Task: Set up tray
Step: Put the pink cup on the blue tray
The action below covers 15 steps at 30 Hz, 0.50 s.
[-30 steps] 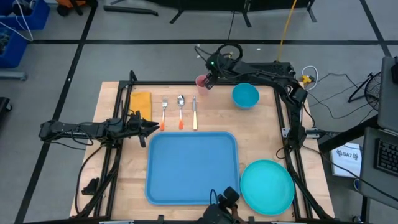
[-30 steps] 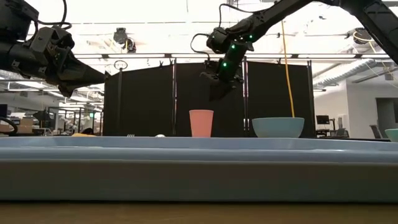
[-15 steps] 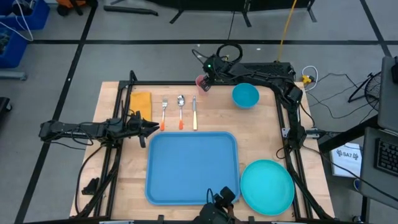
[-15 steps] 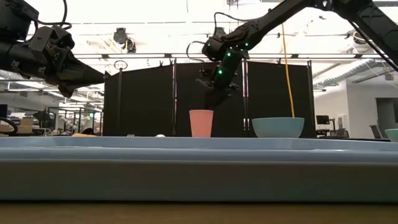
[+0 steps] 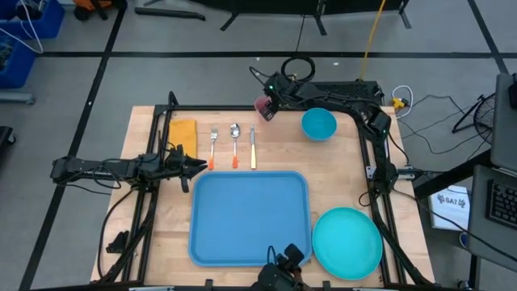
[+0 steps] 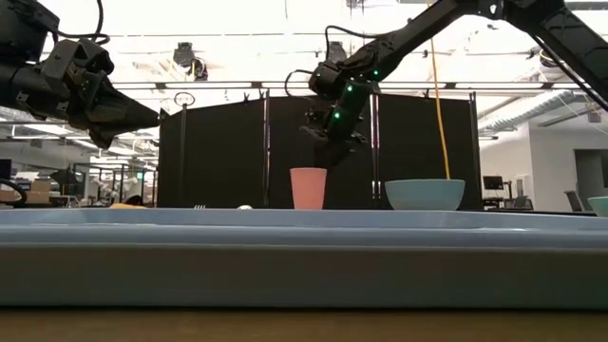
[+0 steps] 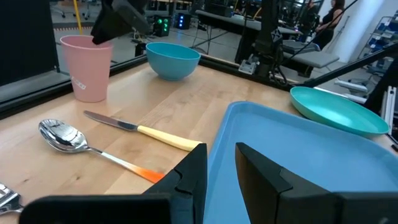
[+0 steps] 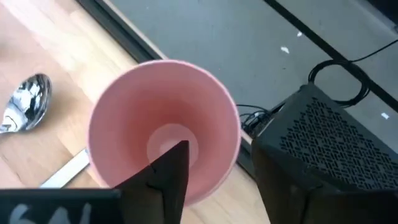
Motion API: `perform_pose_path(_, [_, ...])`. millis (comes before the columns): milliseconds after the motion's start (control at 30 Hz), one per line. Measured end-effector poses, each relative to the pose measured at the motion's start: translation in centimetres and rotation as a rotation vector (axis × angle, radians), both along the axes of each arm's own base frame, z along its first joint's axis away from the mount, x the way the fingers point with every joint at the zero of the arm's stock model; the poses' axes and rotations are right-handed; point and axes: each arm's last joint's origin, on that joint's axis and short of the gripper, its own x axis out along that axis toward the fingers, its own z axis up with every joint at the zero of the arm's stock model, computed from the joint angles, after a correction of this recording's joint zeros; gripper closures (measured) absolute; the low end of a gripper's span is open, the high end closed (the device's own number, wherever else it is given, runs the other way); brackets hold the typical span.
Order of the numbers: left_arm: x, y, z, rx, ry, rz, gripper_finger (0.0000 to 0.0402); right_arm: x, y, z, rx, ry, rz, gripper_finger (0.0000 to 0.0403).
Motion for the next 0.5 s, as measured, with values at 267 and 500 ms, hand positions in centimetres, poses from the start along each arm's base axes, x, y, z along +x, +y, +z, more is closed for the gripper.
perform_pose_path(267, [0.0,0.0,0.01,-0.001,-0.001,0.0,0.0314,0.05,0.06,-0.03,0.038,-0.026,0.025,0.0286])
perform_pose_path(500, [0.0,0.0,0.01,-0.001,-0.001,0.0,0.0314,0.12,-0.04,0.07,0.027,-0.037,0.023,0.0313])
